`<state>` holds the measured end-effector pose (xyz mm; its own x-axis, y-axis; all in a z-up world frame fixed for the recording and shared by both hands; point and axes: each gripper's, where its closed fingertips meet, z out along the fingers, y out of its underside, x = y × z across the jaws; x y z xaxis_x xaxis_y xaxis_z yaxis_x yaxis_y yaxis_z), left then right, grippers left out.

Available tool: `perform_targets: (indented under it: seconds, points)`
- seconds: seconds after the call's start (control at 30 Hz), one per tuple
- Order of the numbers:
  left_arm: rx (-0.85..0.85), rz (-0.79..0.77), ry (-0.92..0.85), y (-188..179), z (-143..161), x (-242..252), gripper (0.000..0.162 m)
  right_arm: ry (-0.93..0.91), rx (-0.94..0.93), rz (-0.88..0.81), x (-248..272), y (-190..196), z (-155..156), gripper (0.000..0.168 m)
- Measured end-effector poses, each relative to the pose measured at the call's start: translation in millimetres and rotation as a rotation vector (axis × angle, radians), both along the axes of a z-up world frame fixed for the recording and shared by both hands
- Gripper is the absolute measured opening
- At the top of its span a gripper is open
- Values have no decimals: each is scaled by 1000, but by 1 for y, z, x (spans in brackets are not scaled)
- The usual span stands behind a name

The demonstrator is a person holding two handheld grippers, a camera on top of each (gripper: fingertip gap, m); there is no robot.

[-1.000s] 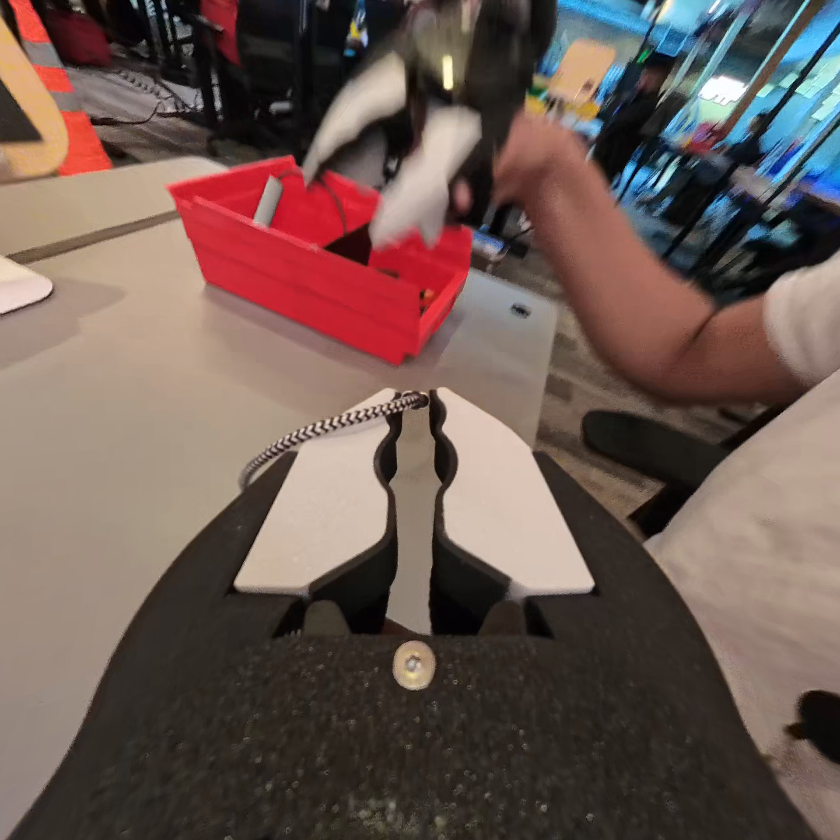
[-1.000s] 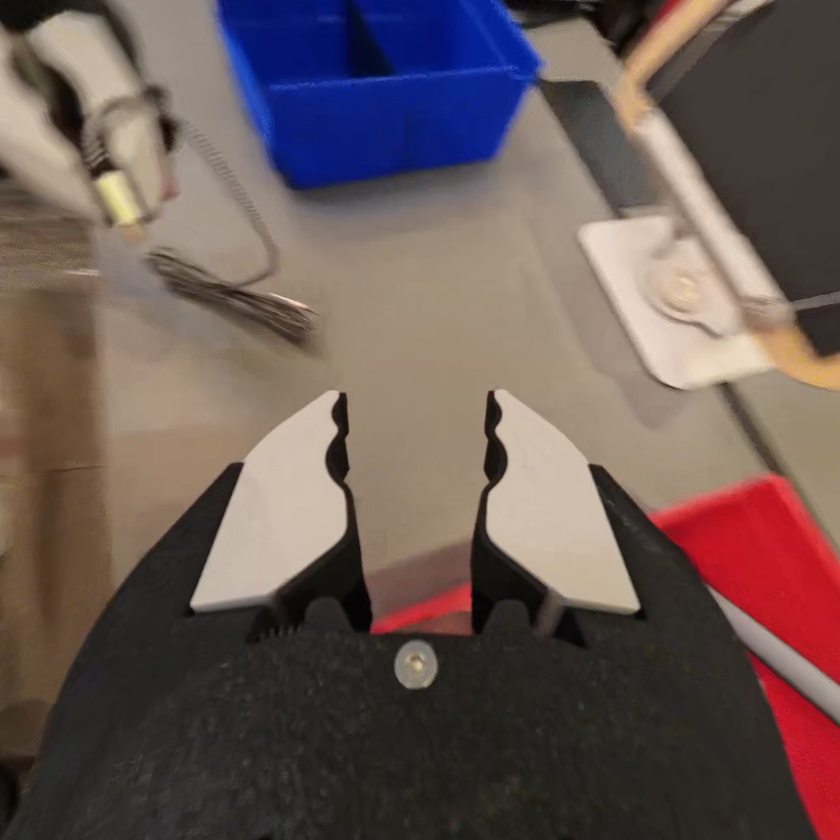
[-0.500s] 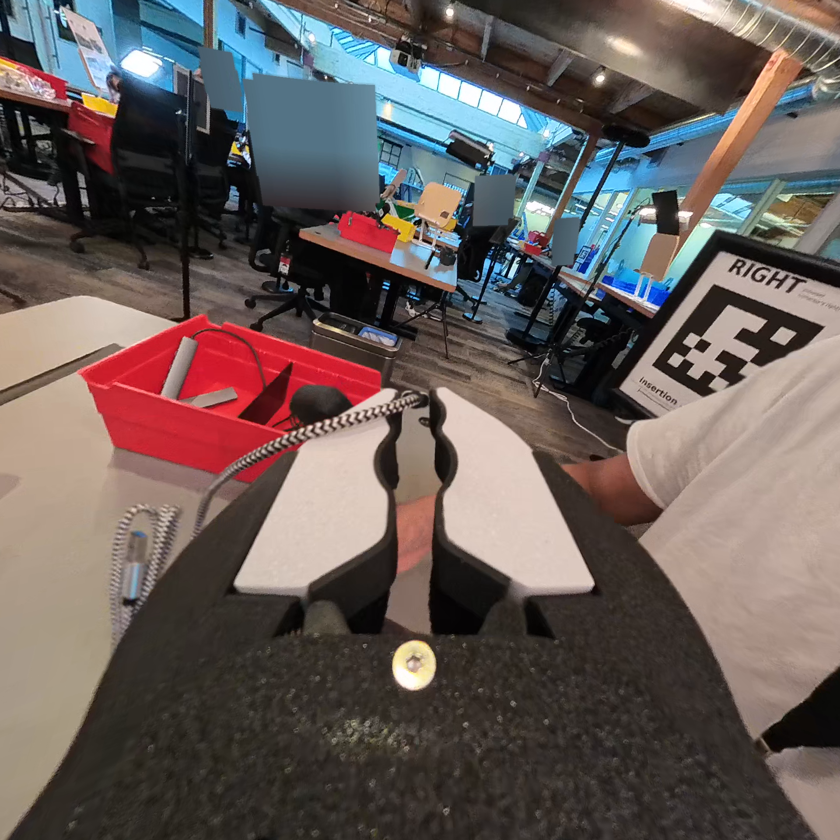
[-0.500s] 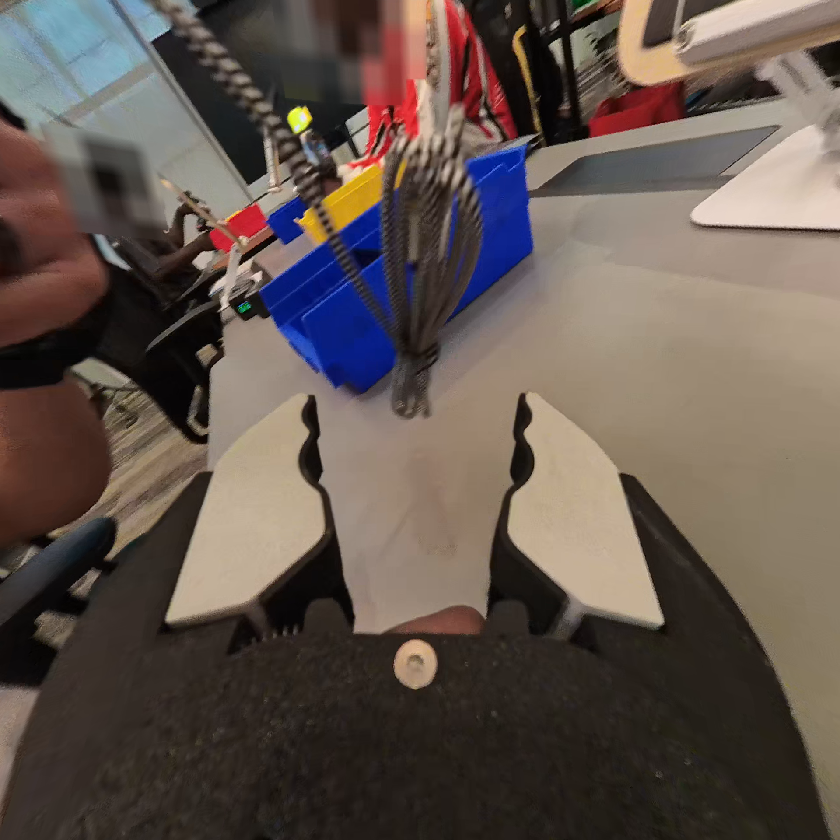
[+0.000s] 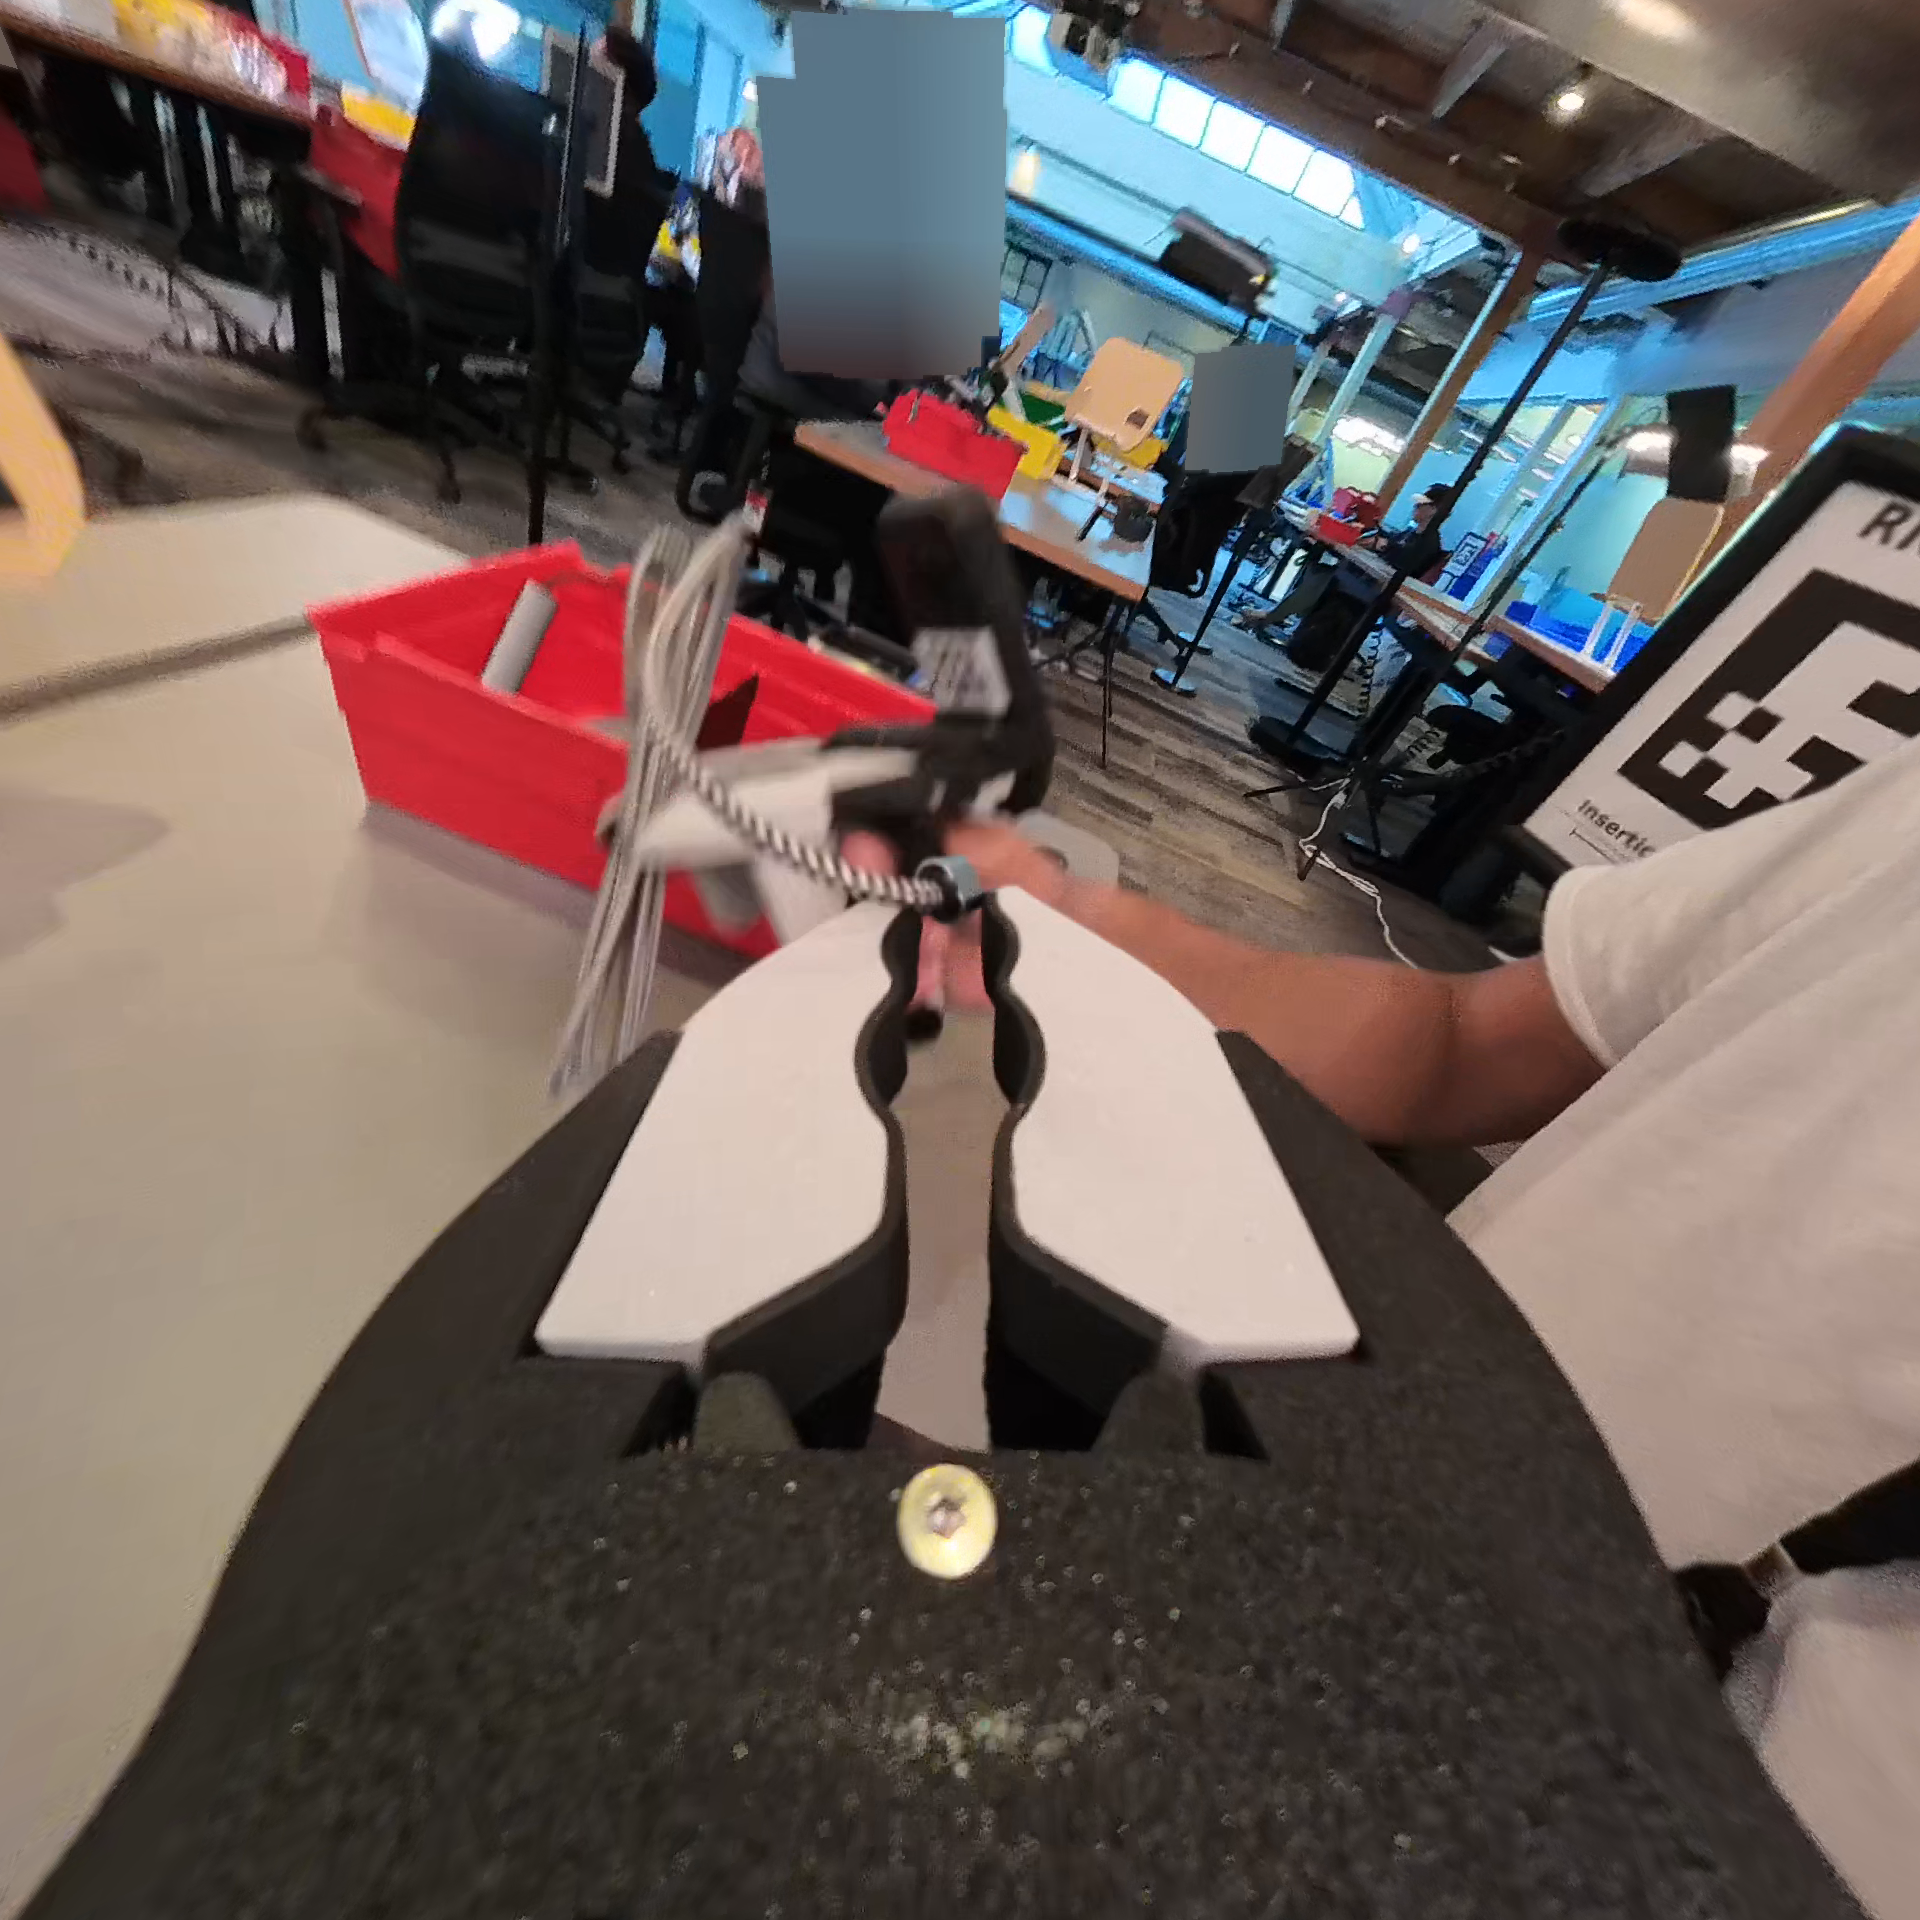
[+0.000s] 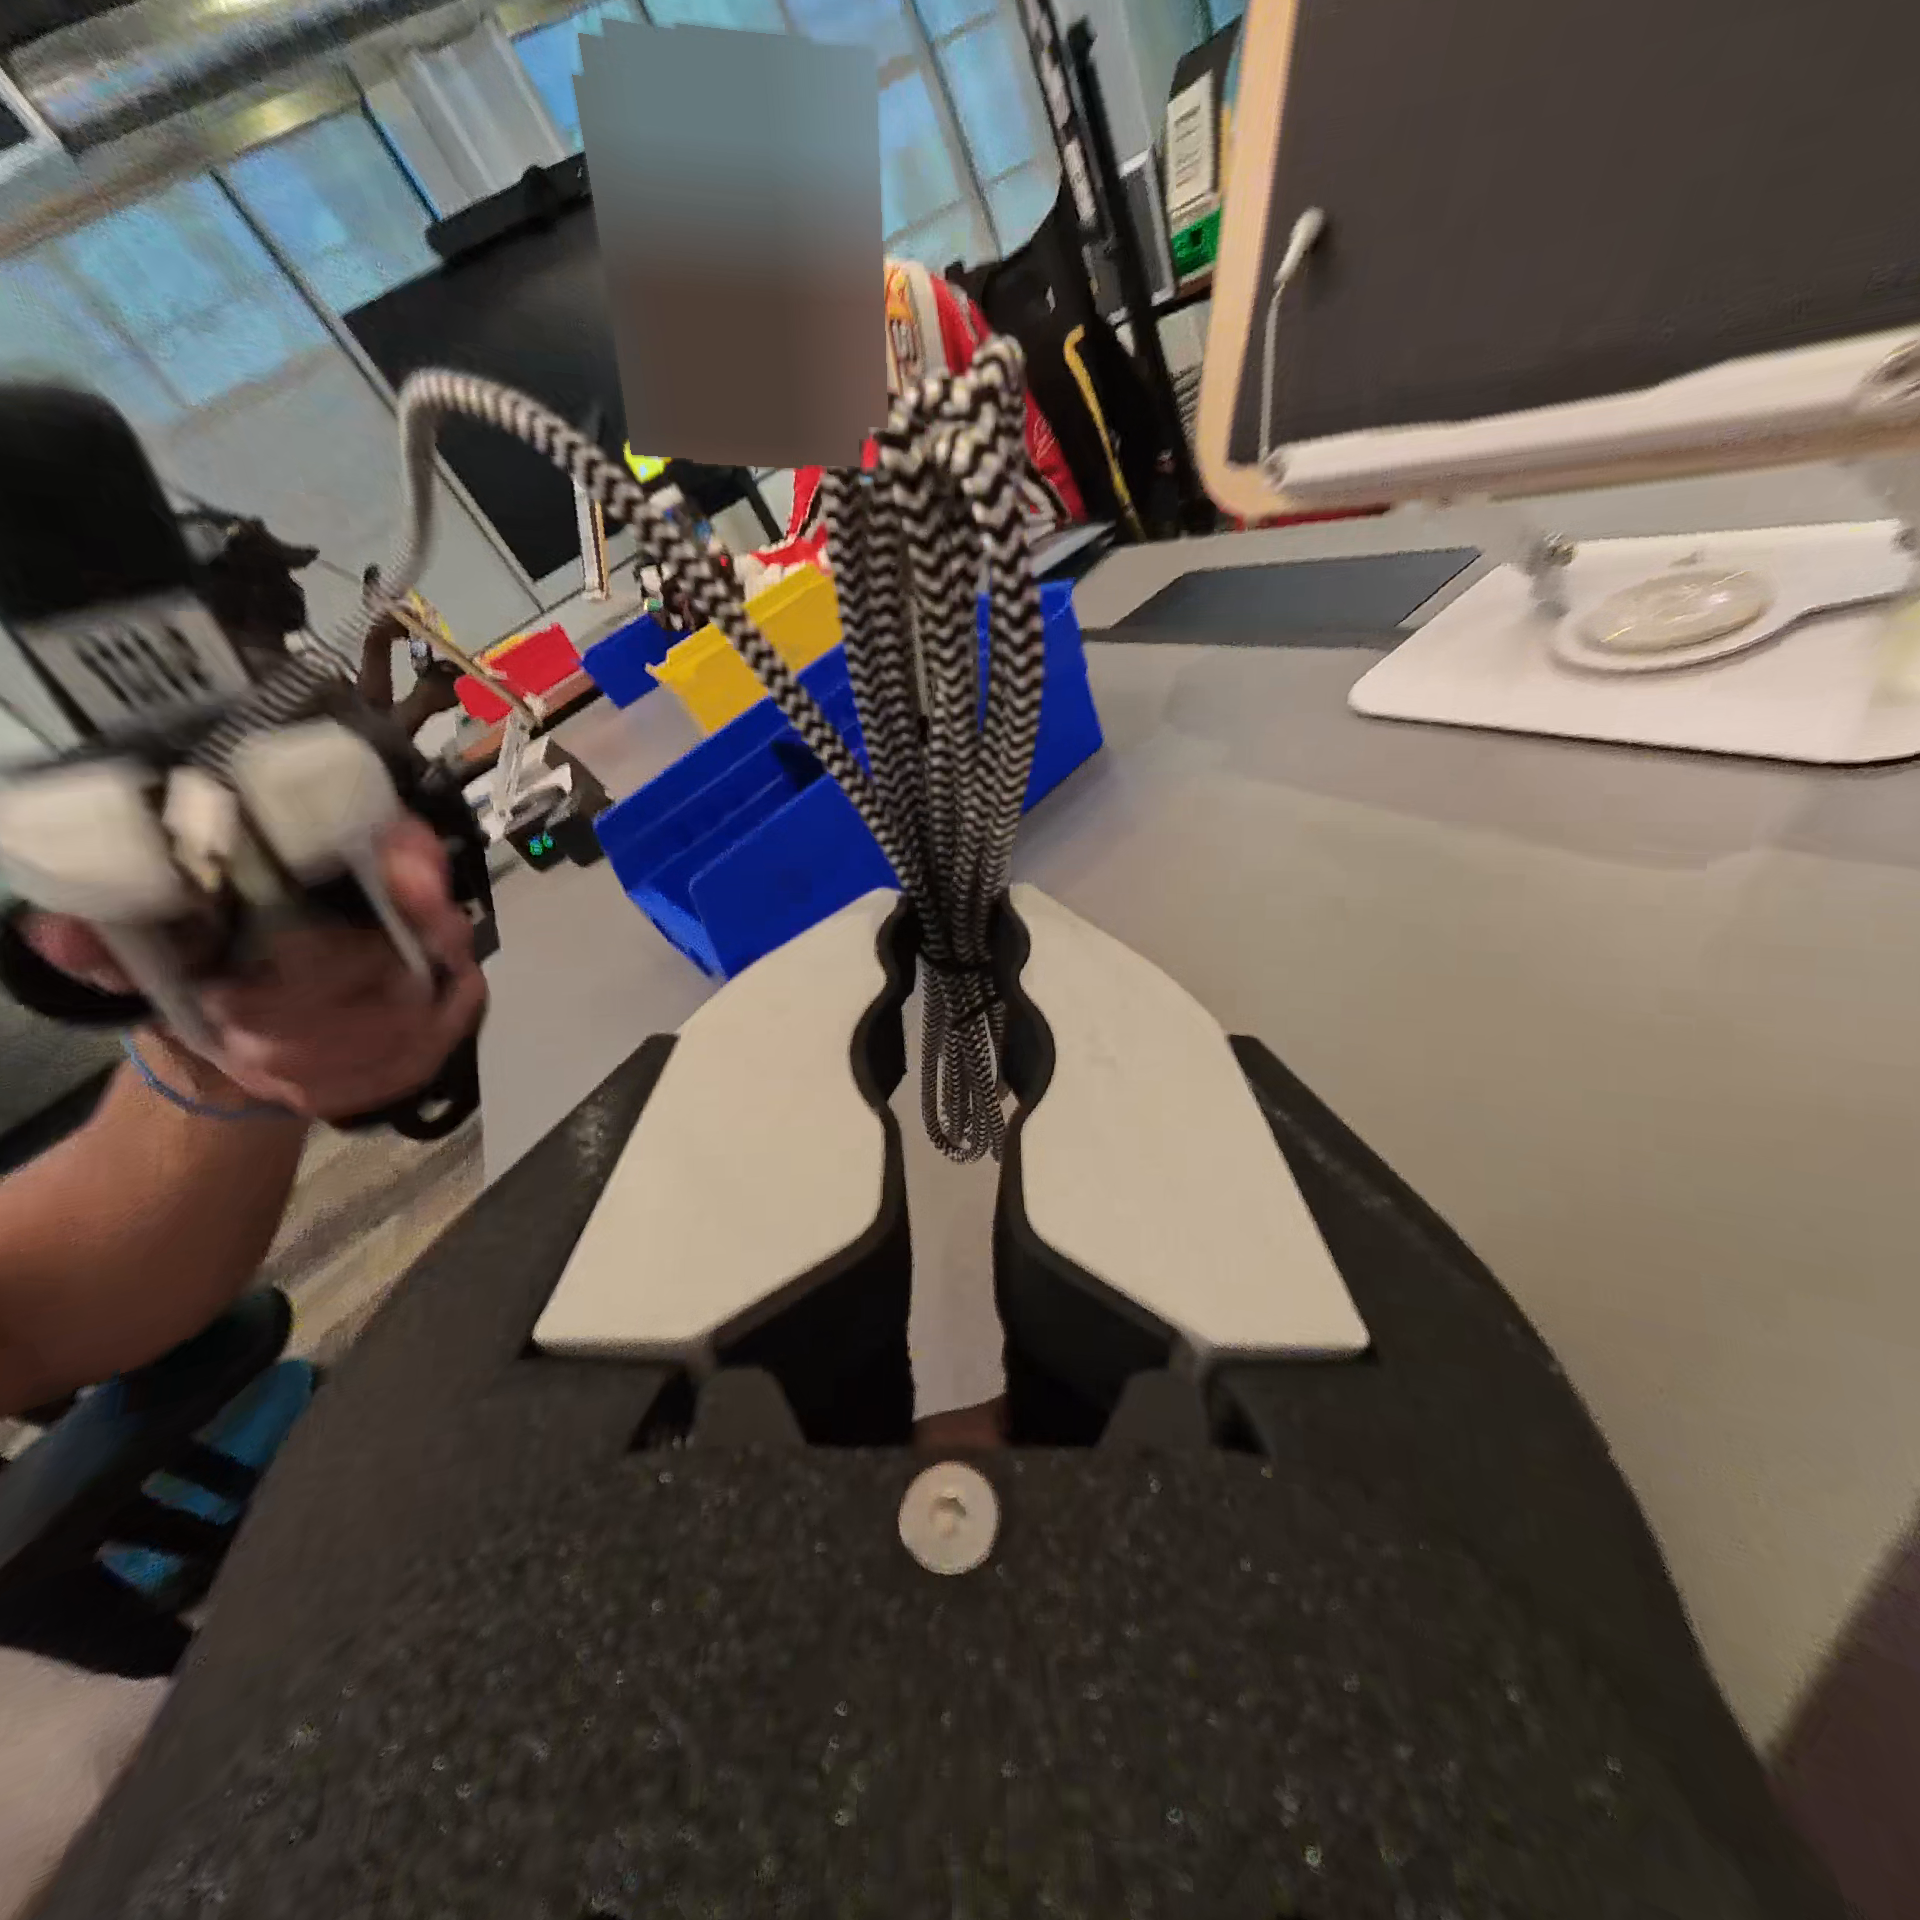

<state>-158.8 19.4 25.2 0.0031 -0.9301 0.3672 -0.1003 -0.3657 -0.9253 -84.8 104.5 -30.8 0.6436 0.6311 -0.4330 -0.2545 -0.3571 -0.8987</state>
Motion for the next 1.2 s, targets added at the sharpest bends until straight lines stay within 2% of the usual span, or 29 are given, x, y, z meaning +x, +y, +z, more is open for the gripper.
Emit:
perform_targets:
  seconds: [0.03,0.07,0.17,0.23,0.3,0.37,0.47,0.57,0.67,0.8,0.93,1.0,1.1,1.2]
  points:
    - [-36,0,28,-1,-16,-1,2,8,-2,-19,11,-1,8,13]
    - [-69,3,58,-3,-33,-3,1,13,-6,-41,24,-1,17,13]
    - [-126,39,169,-9,-83,-8,10,23,-3,-122,71,-3,46,12]
    - [-108,70,262,-15,-111,-16,10,-83,0,-193,109,-9,60,13]
    - [-55,115,333,-20,-131,-25,9,-270,13,-271,148,-21,69,13]
    - [-6,137,392,-28,-147,-32,9,-570,68,-448,201,-32,73,13]
    - [58,156,452,-35,-160,-39,8,-980,80,-563,260,-53,68,13]
    - [87,167,465,-37,-162,-40,7,-1235,13,-579,296,-72,53,13]
    - [79,160,455,-38,-161,-37,7,-1337,-46,-588,310,-74,39,13]
    - [52,158,461,-39,-166,-35,7,-1555,-133,-396,290,-58,-10,13]
    - [48,159,454,-40,-164,-34,7,-1514,-178,-174,252,-29,-68,13]
    - [52,170,451,-39,-162,-35,7,-1528,-246,-110,254,-17,-94,13]
    - [43,203,446,-36,-161,-40,7,-1639,-296,-152,283,2,-111,14]
    - [12,255,425,-35,-160,-51,7,-1609,-320,-144,289,10,-116,16]
